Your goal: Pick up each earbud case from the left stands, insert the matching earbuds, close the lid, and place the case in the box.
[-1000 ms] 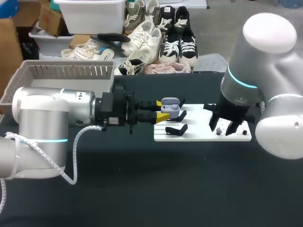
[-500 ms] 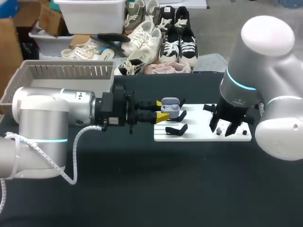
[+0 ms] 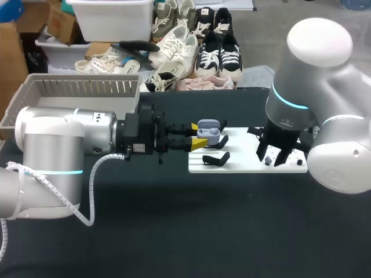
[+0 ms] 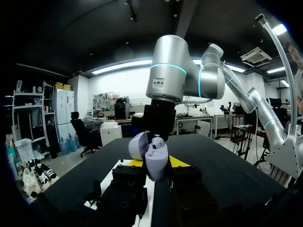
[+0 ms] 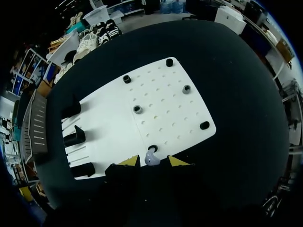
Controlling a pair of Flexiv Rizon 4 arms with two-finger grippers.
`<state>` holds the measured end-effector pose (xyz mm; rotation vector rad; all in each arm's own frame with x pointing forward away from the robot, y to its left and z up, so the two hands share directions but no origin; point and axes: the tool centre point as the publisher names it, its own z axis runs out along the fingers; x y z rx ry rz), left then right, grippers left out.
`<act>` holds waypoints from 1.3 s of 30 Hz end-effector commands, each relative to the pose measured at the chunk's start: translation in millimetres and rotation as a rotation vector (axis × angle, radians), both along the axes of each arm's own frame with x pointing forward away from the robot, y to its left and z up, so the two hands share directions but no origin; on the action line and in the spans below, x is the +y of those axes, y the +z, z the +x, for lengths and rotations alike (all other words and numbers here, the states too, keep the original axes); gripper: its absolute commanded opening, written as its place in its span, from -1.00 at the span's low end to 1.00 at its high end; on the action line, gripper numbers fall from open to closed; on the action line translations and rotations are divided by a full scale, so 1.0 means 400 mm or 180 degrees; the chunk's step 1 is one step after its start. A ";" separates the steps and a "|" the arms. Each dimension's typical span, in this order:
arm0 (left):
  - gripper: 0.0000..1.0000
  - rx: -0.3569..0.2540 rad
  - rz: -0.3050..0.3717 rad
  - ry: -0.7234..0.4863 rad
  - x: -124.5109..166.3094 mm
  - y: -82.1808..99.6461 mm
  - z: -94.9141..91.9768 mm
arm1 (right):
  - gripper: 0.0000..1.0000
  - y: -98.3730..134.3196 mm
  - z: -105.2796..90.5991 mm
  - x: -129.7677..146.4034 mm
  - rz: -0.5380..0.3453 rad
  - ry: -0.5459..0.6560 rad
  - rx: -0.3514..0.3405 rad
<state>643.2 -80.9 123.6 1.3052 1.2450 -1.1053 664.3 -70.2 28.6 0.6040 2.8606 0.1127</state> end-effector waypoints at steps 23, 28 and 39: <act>-1.00 -0.0003 -0.0005 0.0007 0.001 -0.001 -0.001 | -0.40 -0.008 0.014 0.009 -0.0057 -0.0102 0.0007; -1.00 -0.0003 -0.0005 0.0007 0.001 -0.001 -0.001 | -0.39 -0.011 0.014 0.007 -0.0058 -0.0114 0.0013; -1.00 -0.0003 -0.0005 0.0007 0.001 -0.001 -0.001 | -0.40 -0.014 0.015 0.009 -0.0048 -0.0121 0.0039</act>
